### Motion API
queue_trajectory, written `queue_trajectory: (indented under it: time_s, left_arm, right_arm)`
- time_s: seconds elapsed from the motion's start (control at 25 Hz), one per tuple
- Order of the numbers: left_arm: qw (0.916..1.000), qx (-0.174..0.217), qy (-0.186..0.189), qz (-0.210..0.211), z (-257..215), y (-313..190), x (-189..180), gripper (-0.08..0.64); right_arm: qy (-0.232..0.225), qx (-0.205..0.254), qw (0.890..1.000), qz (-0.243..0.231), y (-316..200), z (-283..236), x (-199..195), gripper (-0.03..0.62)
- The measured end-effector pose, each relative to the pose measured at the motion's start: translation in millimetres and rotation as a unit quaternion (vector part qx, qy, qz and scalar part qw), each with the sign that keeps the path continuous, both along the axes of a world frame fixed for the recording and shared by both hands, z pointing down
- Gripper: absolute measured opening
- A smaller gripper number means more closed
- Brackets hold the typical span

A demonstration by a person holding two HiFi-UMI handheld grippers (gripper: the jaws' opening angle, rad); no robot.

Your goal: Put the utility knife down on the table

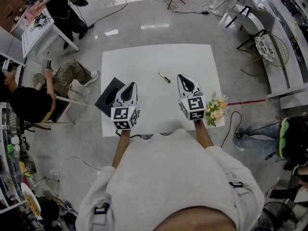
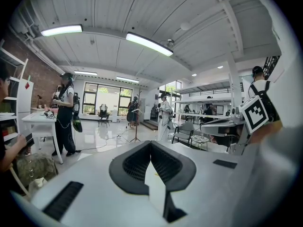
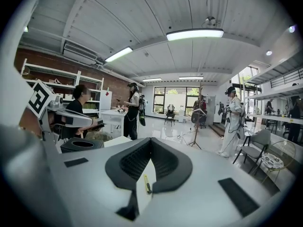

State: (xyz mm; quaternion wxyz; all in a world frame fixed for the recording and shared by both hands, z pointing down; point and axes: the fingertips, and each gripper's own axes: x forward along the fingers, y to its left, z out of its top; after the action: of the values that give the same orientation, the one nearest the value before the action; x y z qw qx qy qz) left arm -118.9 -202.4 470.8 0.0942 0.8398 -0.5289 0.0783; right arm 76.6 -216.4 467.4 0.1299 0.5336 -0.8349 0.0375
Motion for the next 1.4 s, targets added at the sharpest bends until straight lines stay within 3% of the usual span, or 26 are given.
queue_trajectory:
  time_s: [0.56, 0.88, 1.4]
  left_arm:
    - [1.0000, -0.005, -0.001, 0.003, 1.5, -0.3, -1.2, 0.020]
    - [1.0000, -0.007, 0.000, 0.005, 3.9, -0.4, 1.2, 0.020]
    - [0.9999, -0.007, -0.001, 0.007, 5.0, -5.1, 2.4, 0.020]
  right_arm:
    - [0.005, -0.010, 1.000, -0.001, 2.1, -0.1, -3.6, 0.032]
    - [-0.015, -0.001, 1.000, 0.000, 3.2, 0.4, 1.7, 0.032]
    - [0.001, -0.005, 1.000, 0.004, 0.2, 3.2, 1.2, 0.032]
